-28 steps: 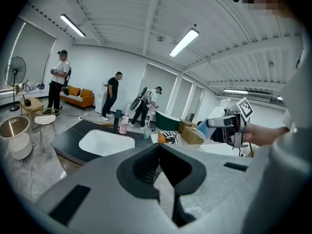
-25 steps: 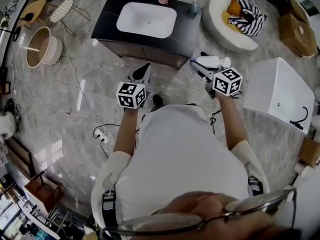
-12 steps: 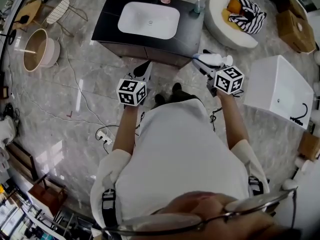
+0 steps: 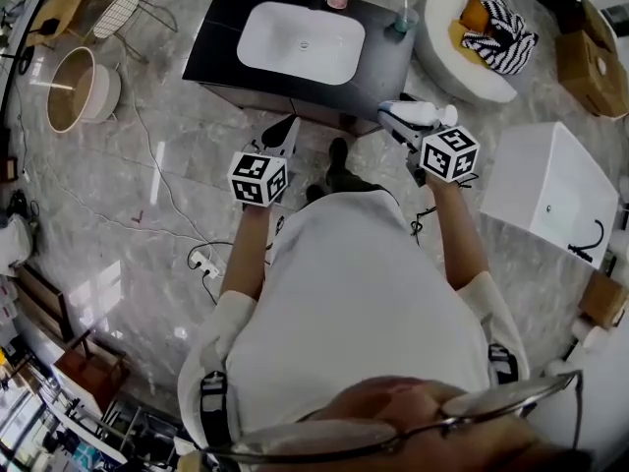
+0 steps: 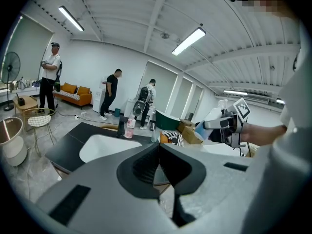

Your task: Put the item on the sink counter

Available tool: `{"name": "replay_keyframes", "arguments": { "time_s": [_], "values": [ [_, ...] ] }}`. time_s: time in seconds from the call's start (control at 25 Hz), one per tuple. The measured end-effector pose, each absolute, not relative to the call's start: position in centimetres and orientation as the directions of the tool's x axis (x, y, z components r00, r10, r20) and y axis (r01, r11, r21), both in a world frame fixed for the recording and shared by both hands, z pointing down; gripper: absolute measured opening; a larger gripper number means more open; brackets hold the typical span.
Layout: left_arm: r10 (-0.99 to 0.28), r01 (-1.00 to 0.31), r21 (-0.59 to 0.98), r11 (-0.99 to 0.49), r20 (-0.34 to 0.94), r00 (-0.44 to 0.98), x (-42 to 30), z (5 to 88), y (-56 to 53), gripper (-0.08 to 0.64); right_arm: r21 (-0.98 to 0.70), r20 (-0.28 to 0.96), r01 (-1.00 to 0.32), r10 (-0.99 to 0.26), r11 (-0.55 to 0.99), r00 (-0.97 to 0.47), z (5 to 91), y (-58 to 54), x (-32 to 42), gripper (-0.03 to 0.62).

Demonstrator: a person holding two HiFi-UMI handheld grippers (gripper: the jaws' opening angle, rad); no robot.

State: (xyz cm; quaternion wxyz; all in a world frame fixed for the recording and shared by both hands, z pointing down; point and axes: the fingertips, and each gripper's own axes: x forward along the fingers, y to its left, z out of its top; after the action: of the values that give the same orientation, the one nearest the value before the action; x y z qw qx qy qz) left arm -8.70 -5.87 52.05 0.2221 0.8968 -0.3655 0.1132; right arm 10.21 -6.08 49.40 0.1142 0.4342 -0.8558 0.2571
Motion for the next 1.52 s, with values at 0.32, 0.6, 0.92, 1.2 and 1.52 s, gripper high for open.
{"name": "replay_keyframes", "arguments": {
  "time_s": [0.32, 0.6, 0.92, 1.2, 1.52],
  "values": [
    [-0.612, -0.714, 0.306, -0.63, 0.37, 0.699, -7.1, 52.4, -11.2, 0.005, -0.331, 0.443, -0.786, -0.65, 0.522, -0.618, 51.2, -13.0, 11.3, 0.316],
    [-0.616, -0.726, 0.31, -0.613, 0.388, 0.686, -4.6, 52.9, -15.0, 0.005, -0.337, 0.468, -0.77, -0.613, 0.542, -0.636, 53.4, -18.6, 12.9, 0.316],
    [-0.619, -0.748, 0.312, -0.586, 0.423, 0.662, -2.0, 54.2, -19.4, 0.005, -0.317, 0.501, -0.757, -0.577, 0.571, -0.645, 56.6, -24.4, 14.6, 0.316],
    [-0.626, -0.766, 0.305, -0.566, 0.445, 0.64, -0.5, 55.4, -21.6, 0.005, -0.283, 0.518, -0.765, -0.579, 0.578, -0.629, 59.4, -29.2, 15.7, 0.316],
    [-0.612, -0.766, 0.305, -0.566, 0.466, 0.639, -0.6, 56.8, -23.7, 0.005, -0.252, 0.536, -0.811, -0.622, 0.527, -0.571, 62.7, -33.9, 16.4, 0.316]
  ]
}}
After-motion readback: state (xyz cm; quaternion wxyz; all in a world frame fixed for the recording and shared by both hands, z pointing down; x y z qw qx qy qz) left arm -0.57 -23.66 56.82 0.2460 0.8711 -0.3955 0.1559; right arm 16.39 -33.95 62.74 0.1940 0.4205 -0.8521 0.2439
